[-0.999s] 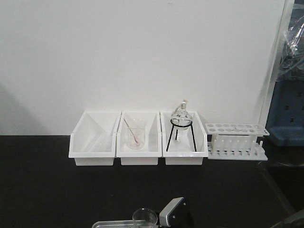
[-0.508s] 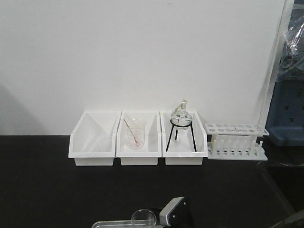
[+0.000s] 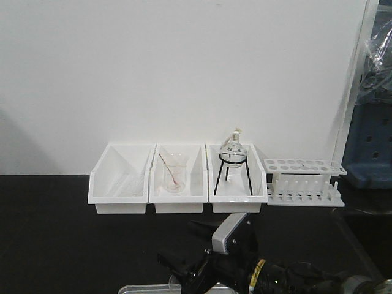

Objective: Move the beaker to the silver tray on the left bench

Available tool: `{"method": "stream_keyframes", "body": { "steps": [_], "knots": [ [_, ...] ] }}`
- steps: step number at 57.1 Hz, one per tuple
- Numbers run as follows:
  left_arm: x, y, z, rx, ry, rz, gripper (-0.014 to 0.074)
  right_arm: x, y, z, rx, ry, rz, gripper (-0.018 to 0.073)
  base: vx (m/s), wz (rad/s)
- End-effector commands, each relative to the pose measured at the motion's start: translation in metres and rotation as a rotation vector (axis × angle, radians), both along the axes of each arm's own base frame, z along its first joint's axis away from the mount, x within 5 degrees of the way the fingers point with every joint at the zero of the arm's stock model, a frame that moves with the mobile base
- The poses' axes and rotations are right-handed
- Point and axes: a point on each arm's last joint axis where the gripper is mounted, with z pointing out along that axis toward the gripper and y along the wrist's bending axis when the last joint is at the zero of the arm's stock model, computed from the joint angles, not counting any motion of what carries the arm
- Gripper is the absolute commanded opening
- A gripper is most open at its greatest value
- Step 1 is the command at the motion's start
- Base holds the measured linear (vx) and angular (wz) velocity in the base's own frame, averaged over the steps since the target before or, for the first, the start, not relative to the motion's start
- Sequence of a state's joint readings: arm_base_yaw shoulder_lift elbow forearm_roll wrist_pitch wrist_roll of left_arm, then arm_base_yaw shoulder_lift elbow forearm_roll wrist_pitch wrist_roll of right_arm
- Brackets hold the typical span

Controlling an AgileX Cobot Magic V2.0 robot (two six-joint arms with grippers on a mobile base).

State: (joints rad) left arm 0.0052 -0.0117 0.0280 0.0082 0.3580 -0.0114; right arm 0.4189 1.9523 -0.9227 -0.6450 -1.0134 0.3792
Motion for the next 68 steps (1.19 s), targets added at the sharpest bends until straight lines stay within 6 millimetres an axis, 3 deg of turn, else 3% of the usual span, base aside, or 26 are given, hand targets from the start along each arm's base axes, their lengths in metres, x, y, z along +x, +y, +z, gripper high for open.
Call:
{"method": "stream_keyframes", "body": {
  "steps": [1,7,12,14,25,35,51,68],
  "knots": [
    [0.001,0.0,-0.002,-0.008,-0.065,-0.005,0.0001,-0.006,-0.004,0.057,0.103,-0.103,-0.003,0.0463,0.0,0.0],
    [0.001,0.0,-0.002,-0.008,-0.065,-0.005,0.0001,-0.017,-0.01,0.088,0.07,-0.068,-0.023,0.0256,0.0,0.0],
    [0.001,0.0,-0.002,-0.008,-0.065,-0.005,0.0001,-0.033,-0.019,0.118,0.032,-0.034,-0.046,0.0027,0.0,0.0],
    [0.001,0.0,-0.002,-0.008,-0.065,-0.005,0.0001,-0.04,-0.024,0.13,0.024,-0.017,-0.061,-0.0017,0.0,0.0],
    [0.001,0.0,-0.002,-0.008,-0.065,-0.005,0.0001,-0.093,-0.054,0.194,0.04,0.023,-0.134,-0.0011,0.0,0.0],
    [0.001,0.0,-0.002,-0.008,-0.065,-0.005,0.0001,-0.141,-0.075,0.231,-0.047,-0.155,-0.131,-0.0011,0.0,0.0],
    [0.001,0.0,-0.002,-0.008,-0.065,-0.005,0.0001,-0.192,-0.095,0.259,-0.161,-0.42,-0.118,-0.0011,0.0,0.0],
    [0.001,0.0,-0.002,-0.008,-0.065,-0.005,0.0001,-0.22,-0.107,0.274,-0.114,-0.497,-0.133,-0.0011,0.0,0.0]
  ]
}}
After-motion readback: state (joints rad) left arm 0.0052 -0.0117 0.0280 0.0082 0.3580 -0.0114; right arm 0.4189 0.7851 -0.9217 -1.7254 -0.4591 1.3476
